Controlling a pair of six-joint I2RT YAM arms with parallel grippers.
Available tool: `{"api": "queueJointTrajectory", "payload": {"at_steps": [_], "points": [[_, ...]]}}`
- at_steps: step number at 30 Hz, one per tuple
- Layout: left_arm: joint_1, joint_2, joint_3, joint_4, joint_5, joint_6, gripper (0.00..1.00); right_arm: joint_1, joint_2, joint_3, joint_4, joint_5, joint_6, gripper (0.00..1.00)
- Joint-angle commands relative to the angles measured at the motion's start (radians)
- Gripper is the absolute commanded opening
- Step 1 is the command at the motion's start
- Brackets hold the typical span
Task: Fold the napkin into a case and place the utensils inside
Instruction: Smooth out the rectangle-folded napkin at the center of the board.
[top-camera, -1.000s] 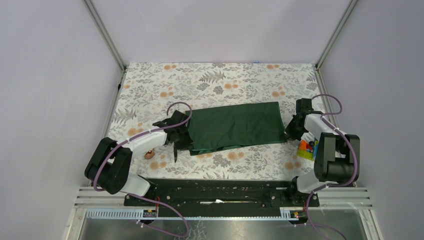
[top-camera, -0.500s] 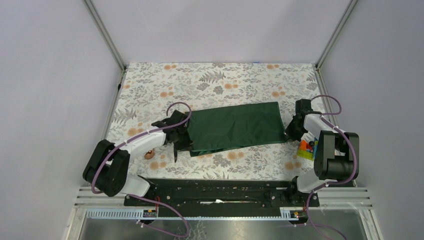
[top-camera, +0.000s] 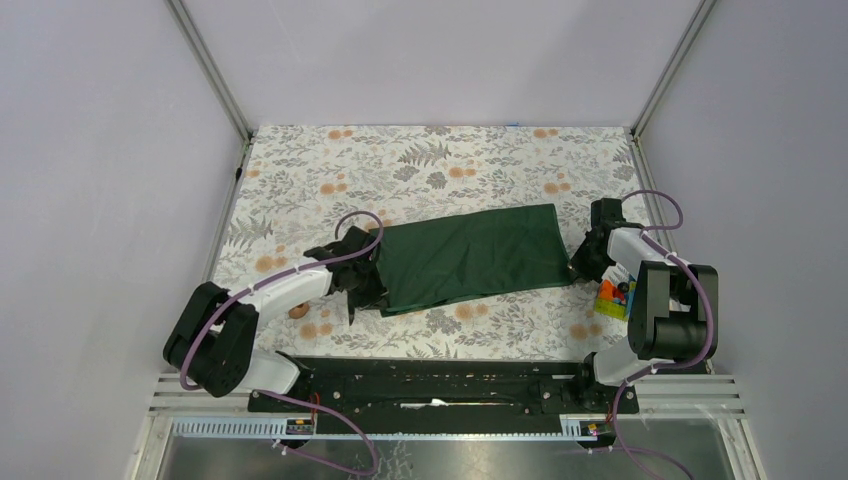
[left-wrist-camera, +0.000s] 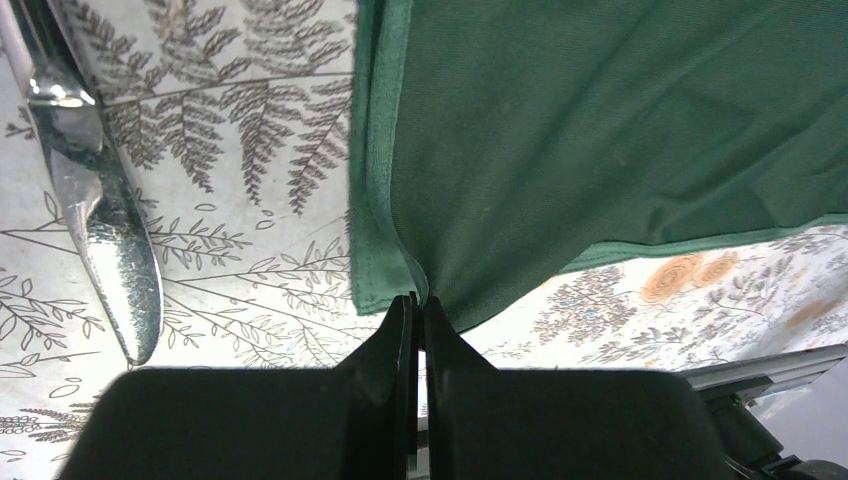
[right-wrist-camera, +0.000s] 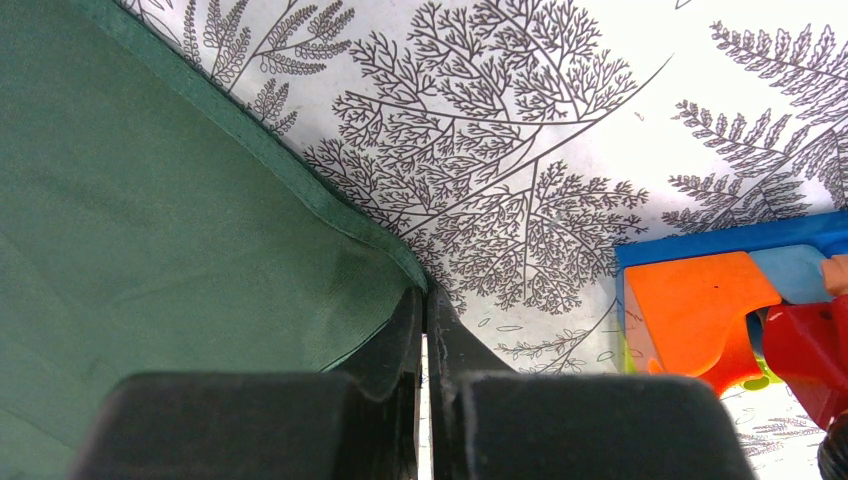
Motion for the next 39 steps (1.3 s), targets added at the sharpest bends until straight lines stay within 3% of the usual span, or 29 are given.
{"api": "queueJointTrajectory", "payload": {"at_steps": [1, 10, 15, 17, 20, 22, 26, 30, 35, 37, 39], "points": [[-0.006, -0.014, -0.037, 0.007, 0.014, -0.023, 0.00, -0.001, 0.040, -0.021, 0.027, 0.043, 0.011, 0.00], [-0.006, 0.000, -0.057, 0.008, 0.007, -0.028, 0.00, -0.001, 0.044, -0.019, 0.027, 0.046, 0.009, 0.00], [-0.006, -0.009, -0.055, -0.023, 0.016, -0.010, 0.11, -0.001, 0.042, -0.010, 0.020, 0.045, 0.007, 0.00], [-0.006, -0.040, -0.011, -0.094, -0.017, 0.035, 0.21, -0.001, 0.032, 0.013, -0.005, 0.048, 0.010, 0.00], [-0.006, -0.114, 0.038, -0.186, -0.059, 0.064, 0.48, -0.001, 0.011, 0.060, -0.061, 0.045, 0.021, 0.00], [-0.005, -0.154, 0.068, -0.238, -0.041, 0.083, 0.59, -0.001, 0.001, 0.092, -0.110, 0.022, 0.016, 0.13], [-0.002, -0.201, 0.141, -0.284, 0.006, 0.130, 0.63, 0.003, -0.091, 0.126, -0.177, 0.021, -0.019, 0.45], [0.009, -0.181, 0.145, -0.093, 0.160, 0.148, 0.64, 0.058, -0.215, 0.131, -0.115, -0.034, -0.072, 0.69], [0.012, -0.047, 0.053, 0.176, 0.253, 0.096, 0.61, 0.078, -0.105, 0.123, -0.005, -0.342, -0.085, 0.74], [0.012, -0.003, 0.004, 0.261, 0.239, 0.082, 0.63, 0.078, -0.036, 0.108, 0.020, -0.321, -0.073, 0.74], [0.012, 0.026, -0.049, 0.316, 0.200, 0.076, 0.64, 0.076, 0.014, 0.093, 0.018, -0.196, -0.067, 0.75]]}}
